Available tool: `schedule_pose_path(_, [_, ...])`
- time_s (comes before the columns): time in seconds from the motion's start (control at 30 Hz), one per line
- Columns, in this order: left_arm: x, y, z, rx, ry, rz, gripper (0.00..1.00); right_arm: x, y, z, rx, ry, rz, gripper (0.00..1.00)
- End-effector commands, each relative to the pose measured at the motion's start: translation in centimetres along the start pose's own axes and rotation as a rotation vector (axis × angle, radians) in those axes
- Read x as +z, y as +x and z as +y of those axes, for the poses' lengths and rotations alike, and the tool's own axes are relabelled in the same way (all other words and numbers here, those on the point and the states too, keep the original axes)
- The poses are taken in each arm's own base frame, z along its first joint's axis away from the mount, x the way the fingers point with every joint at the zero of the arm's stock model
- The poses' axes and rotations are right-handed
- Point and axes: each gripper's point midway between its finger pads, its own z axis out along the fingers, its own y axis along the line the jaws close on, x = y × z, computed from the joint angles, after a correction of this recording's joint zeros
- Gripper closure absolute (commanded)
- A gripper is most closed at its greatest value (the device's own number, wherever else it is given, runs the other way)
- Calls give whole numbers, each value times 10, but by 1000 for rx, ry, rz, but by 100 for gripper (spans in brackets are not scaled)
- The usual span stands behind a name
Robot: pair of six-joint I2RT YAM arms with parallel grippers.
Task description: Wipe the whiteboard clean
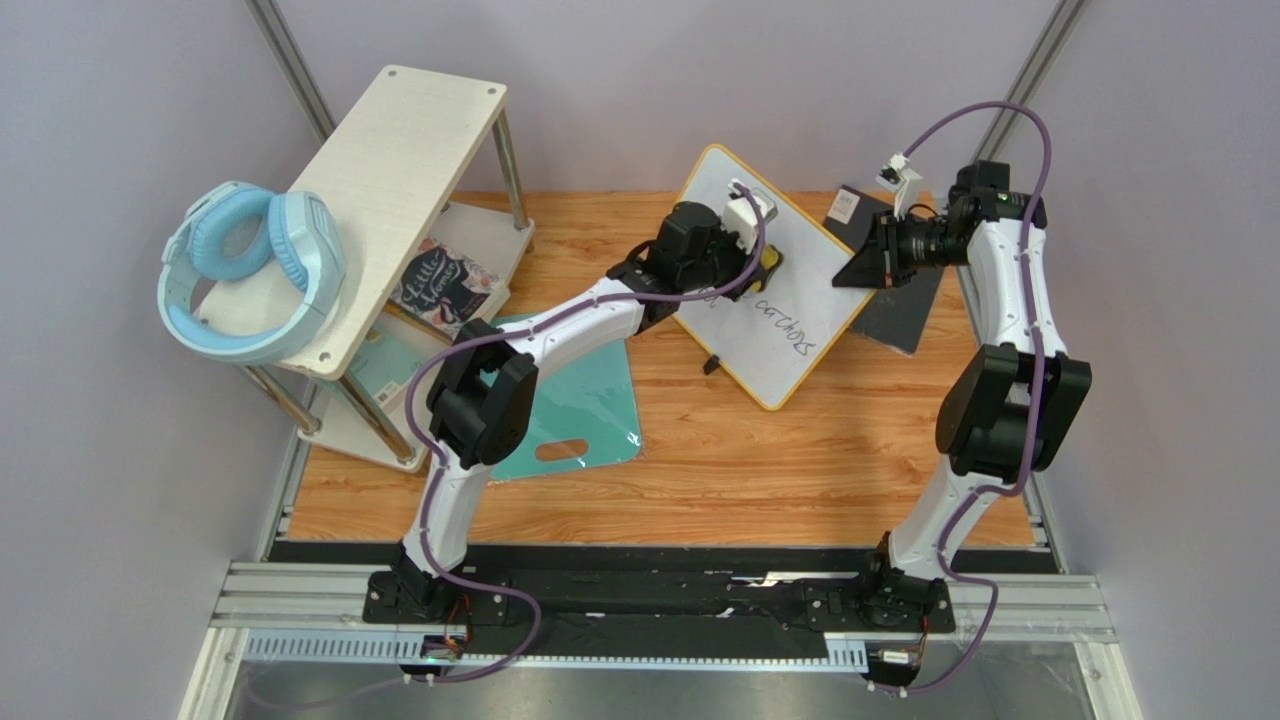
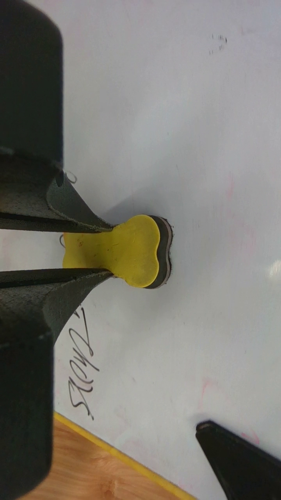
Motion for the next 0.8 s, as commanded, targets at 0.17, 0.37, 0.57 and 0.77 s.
schedule_pose_path(0.17, [14,44,-80,123,206,132,100,11,-3,9,-141,-22,31,100])
schedule_pose_path(0.37, [9,52,-123,282,267,146,100,13,-6,7,-119,-23,19,100])
schedule_pose_path(0.57, [10,59,-138,290,300,172,100,13,-9,3,-110,-6,14,100])
schedule_pose_path(0.77, [6,58,-147,302,257,155,100,13,-8,5,-94,-2,8,100])
